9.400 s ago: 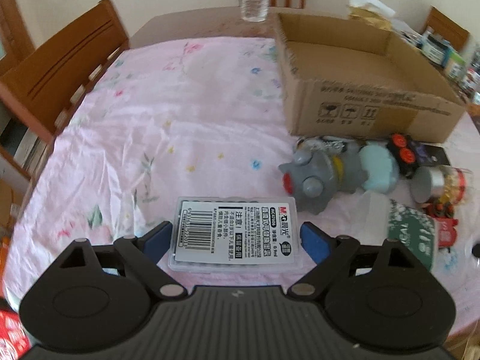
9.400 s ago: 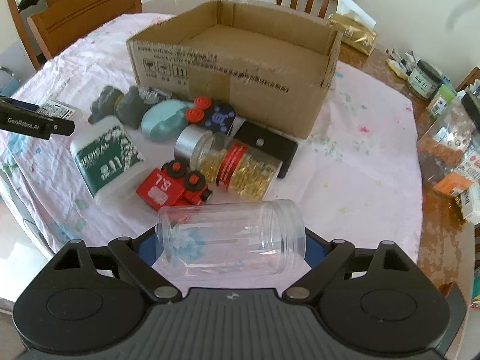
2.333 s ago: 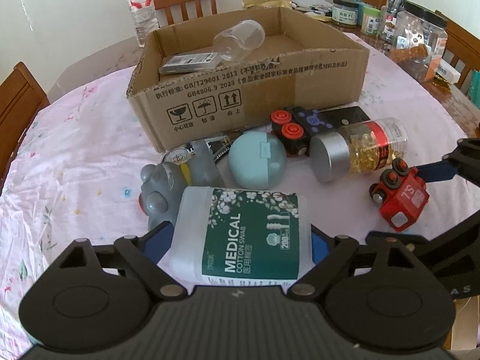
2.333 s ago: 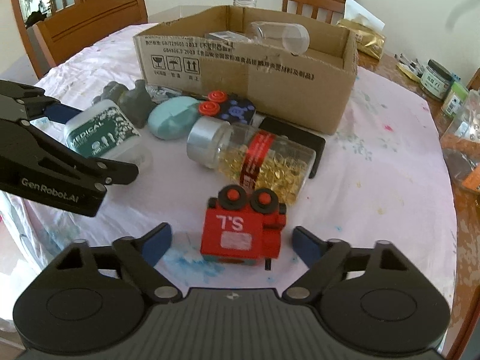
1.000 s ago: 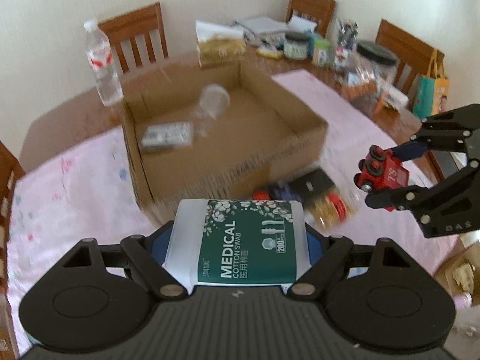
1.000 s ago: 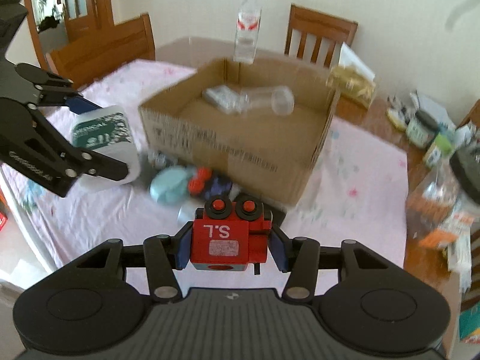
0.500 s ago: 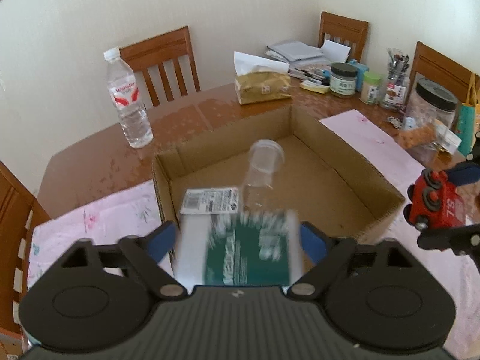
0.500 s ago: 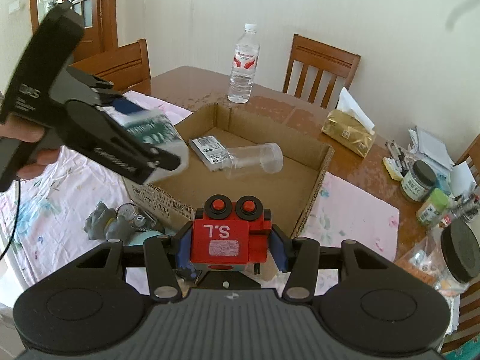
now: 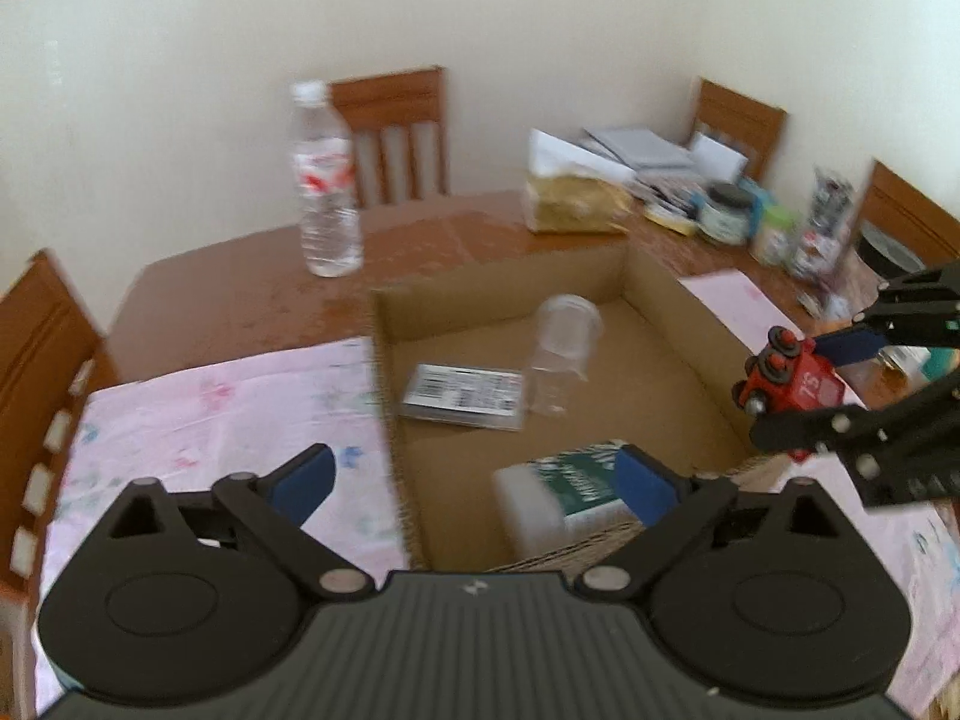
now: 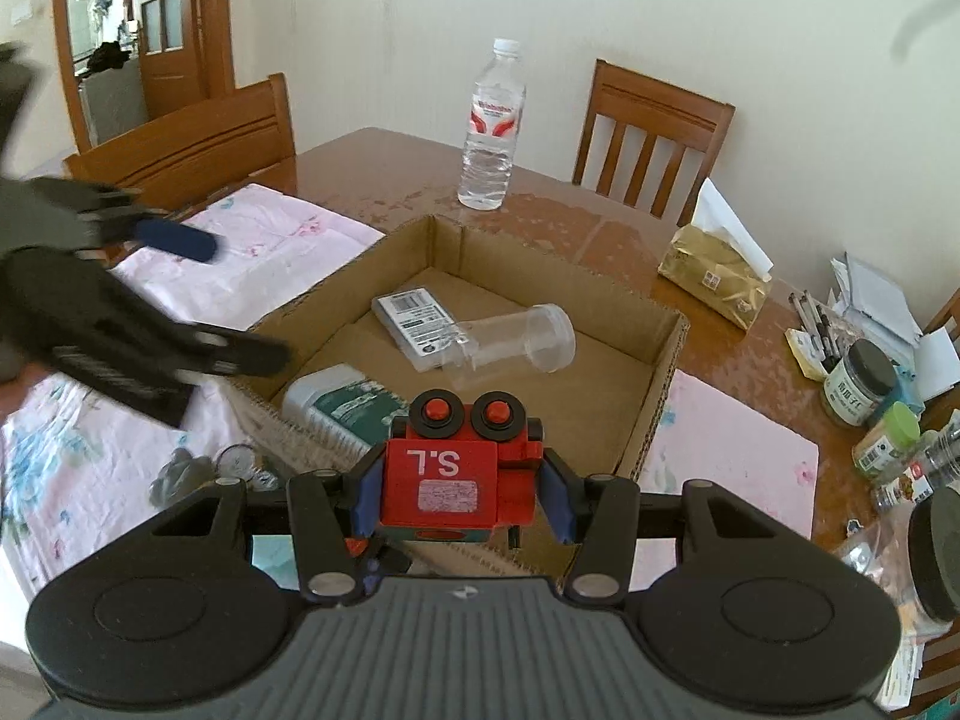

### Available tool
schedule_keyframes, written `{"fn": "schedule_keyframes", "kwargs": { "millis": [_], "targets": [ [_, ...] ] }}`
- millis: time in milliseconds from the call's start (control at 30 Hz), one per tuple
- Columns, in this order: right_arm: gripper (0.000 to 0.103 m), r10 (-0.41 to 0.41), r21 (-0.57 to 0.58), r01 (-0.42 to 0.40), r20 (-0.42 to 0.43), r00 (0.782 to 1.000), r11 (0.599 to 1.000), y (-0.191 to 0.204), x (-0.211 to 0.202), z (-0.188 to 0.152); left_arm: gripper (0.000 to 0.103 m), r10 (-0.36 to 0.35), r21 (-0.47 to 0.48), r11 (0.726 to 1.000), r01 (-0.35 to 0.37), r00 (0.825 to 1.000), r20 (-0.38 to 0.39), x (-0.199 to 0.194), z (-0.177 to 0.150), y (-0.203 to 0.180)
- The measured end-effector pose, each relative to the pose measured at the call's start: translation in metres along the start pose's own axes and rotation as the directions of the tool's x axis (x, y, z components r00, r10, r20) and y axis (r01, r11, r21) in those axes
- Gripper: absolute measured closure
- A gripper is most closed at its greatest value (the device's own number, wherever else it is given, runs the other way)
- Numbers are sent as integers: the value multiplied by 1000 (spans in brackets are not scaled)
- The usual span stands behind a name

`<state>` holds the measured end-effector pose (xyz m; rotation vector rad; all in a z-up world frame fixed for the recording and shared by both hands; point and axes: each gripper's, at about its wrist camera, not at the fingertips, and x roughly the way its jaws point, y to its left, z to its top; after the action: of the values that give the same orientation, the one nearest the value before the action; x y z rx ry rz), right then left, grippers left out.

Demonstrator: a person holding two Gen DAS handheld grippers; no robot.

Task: Organize rigid objects
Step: 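Carry the bottle and train into the cardboard box, opening both tools, then move the left tool to the grey cat figure while the right tool reaches the capsule jar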

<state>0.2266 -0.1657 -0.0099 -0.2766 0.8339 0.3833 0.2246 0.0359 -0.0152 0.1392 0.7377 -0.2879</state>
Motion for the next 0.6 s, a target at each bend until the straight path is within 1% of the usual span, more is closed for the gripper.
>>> {"fn": "schedule_keyframes", "kwargs": {
  "millis": [100, 133, 167, 200, 233, 300, 433, 533, 600],
  "targets": [
    [46, -25, 34, 25, -6, 1000, 999, -7, 14, 10, 1, 26, -15, 1000, -26, 1000, -5, -8, -8, 8],
    [40, -40, 54, 40, -1, 999, 998, -9, 18, 14, 1, 30, -22, 999, -30, 999, -11, -9, -11, 11],
    [31, -45, 66, 45, 6, 999, 997, -10, 20, 16, 1, 37, -31, 999, -37, 999, -20, -11, -15, 14],
    [10, -53, 74, 53, 10, 999, 996, -11, 22, 18, 1, 42, -38, 998, -43, 999, -27, -11, -17, 16],
    [0, -68, 82, 66, 22, 997, 994, -10, 21, 20, 1, 48, -49, 998, -50, 998, -34, -12, -20, 19],
    [0, -85, 99, 80, 48, 995, 992, -9, 18, 22, 1, 62, -68, 996, -65, 997, -43, -14, -26, 23],
    [0, -118, 140, 112, 30, 993, 984, -6, 13, 18, 1, 84, -66, 994, -87, 995, -49, -15, -36, 26],
    [0, -124, 170, 120, 14, 992, 978, -3, 6, 10, 1, 110, -45, 993, -113, 992, -54, -16, -41, 24],
    [0, -134, 179, 132, 1, 991, 975, 1, 2, 2, 1, 114, -27, 993, -115, 992, -56, -16, -45, 22]
  ]
}}
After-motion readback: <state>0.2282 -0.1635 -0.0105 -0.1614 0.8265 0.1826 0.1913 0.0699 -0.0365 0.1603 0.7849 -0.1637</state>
